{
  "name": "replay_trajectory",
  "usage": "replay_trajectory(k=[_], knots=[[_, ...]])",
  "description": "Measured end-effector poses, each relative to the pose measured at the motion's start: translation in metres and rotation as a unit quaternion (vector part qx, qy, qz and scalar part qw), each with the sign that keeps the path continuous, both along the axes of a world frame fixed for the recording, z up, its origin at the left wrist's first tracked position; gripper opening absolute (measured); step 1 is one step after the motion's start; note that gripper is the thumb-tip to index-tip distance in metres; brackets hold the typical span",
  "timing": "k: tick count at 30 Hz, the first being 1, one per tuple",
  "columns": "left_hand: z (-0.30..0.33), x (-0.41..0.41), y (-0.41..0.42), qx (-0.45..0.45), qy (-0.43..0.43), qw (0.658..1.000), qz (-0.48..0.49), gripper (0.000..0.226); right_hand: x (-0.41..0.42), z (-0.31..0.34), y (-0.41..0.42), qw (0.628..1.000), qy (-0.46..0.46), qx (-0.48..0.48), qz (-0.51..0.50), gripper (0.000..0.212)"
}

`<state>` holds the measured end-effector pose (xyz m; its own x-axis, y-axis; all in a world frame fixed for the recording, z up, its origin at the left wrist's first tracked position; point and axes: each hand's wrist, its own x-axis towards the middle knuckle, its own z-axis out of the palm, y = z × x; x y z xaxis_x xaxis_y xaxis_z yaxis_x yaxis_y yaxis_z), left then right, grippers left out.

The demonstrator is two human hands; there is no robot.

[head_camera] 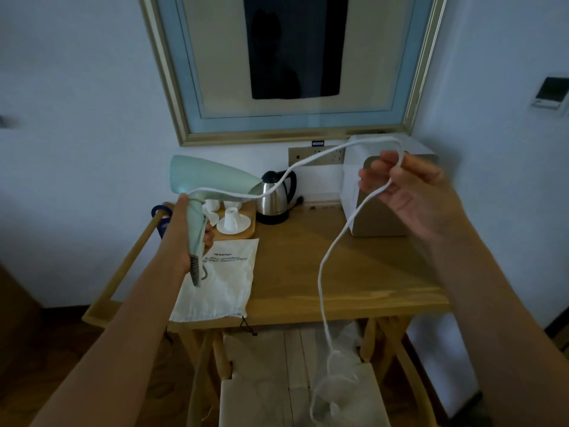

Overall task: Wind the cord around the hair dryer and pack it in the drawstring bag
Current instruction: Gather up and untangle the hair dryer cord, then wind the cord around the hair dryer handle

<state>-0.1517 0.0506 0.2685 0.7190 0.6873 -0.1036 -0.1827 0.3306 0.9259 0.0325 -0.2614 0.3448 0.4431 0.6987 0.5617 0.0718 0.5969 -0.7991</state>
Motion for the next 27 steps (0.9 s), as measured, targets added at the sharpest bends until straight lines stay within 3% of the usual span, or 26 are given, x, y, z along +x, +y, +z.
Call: replay_trajectory(k=[3,5,7,8,9,10,11,14,15,18,23,27], knots=[[0.001,0.002,0.003,0.021,-0.009,1.000,-0.005,0.052,-0.010,0.008,-0.007,0.978,-0.135,-0.086,-0.136,0.018],[0.008,0.001,0.008,-0.030,-0.026,0.999,-0.032,0.050,-0.013,-0.013,-0.008,0.915,-0.247,-0.271,-0.171,0.013],[0.012,0.001,0.014,-0.025,-0.012,0.999,-0.026,0.048,-0.021,-0.052,-0.004,0.799,-0.333,-0.498,-0.051,0.015],[0.014,0.002,0.013,-0.020,0.001,1.000,-0.024,0.050,-0.030,-0.071,-0.001,0.713,-0.368,-0.595,0.038,0.026],[0.014,0.002,0.012,-0.018,0.011,1.000,-0.020,0.054,-0.037,-0.091,0.002,0.629,-0.400,-0.656,0.113,0.043],[0.015,0.003,0.008,-0.012,0.016,1.000,-0.021,0.056,-0.040,-0.110,0.006,0.576,-0.421,-0.684,0.154,0.058],[0.015,0.005,0.003,0.001,0.020,1.000,-0.022,0.057,-0.043,-0.122,0.010,0.584,-0.422,-0.678,0.147,0.069],[0.019,0.009,-0.017,0.023,0.032,0.999,-0.036,0.053,-0.053,-0.120,0.032,0.779,-0.314,-0.542,-0.032,0.083],[0.021,0.010,-0.025,0.012,0.033,0.998,-0.053,0.054,-0.059,-0.115,0.043,0.819,-0.289,-0.491,-0.071,0.082],[0.024,0.017,-0.047,0.023,0.045,0.994,-0.093,0.055,-0.082,-0.113,0.073,0.893,-0.199,-0.402,-0.051,0.071],[0.015,0.020,-0.069,0.073,0.069,0.992,-0.082,0.049,-0.099,-0.123,0.093,0.945,-0.020,-0.324,0.039,0.031],[0.003,0.014,-0.074,0.093,0.059,0.989,-0.101,0.048,-0.103,-0.130,0.091,0.950,-0.022,-0.282,-0.128,0.014]])
